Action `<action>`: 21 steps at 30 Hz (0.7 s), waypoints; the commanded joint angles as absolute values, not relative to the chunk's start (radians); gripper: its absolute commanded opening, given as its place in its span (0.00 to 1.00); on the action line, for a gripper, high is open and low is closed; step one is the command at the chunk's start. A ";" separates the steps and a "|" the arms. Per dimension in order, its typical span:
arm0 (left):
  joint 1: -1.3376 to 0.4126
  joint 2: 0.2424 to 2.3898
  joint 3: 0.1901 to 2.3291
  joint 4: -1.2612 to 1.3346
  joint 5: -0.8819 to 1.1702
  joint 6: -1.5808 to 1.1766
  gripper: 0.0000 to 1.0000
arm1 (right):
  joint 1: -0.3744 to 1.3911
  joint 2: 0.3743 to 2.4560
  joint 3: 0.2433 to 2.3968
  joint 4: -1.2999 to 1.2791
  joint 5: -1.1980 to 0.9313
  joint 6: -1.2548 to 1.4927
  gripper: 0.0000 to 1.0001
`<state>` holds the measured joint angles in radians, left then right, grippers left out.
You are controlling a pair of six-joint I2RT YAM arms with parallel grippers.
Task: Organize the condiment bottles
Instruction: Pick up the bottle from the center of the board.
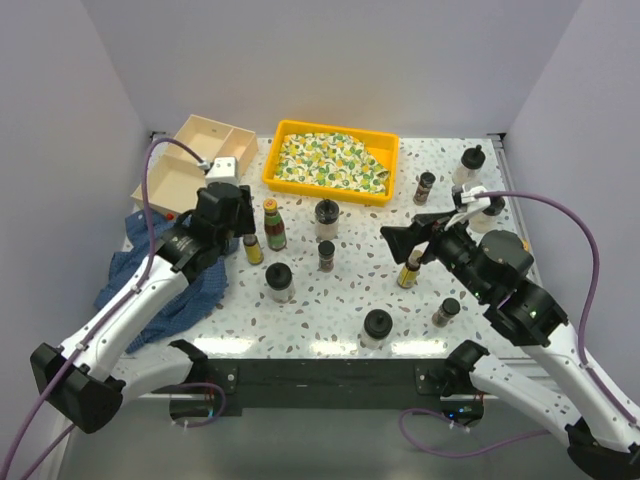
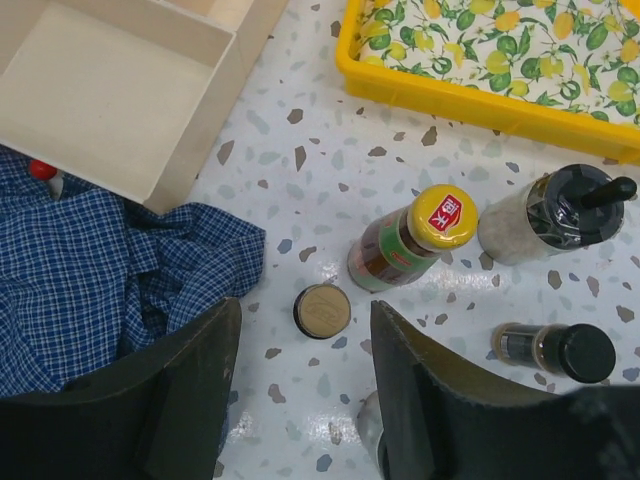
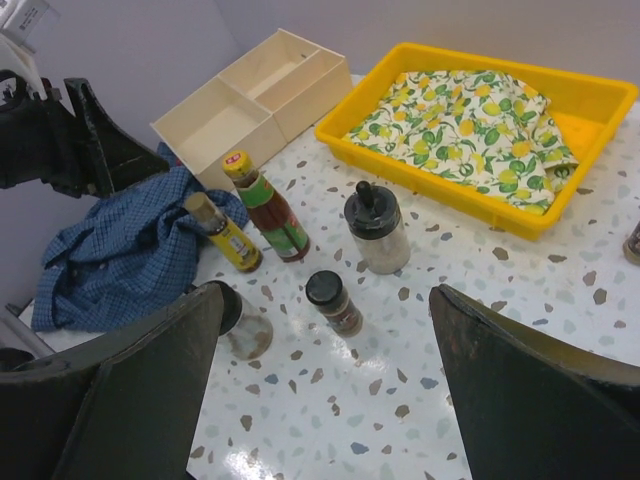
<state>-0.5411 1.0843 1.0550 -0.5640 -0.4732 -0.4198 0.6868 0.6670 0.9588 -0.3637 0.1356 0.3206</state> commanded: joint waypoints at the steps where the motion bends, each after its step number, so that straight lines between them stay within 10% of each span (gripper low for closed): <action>1: -0.511 1.060 1.025 -0.502 -0.383 -0.417 0.61 | 0.687 0.660 0.950 -0.308 0.083 0.281 0.87; 21: -0.466 1.284 0.957 -0.434 -0.379 -0.445 0.52 | 0.687 0.589 0.939 -0.310 0.051 0.256 0.85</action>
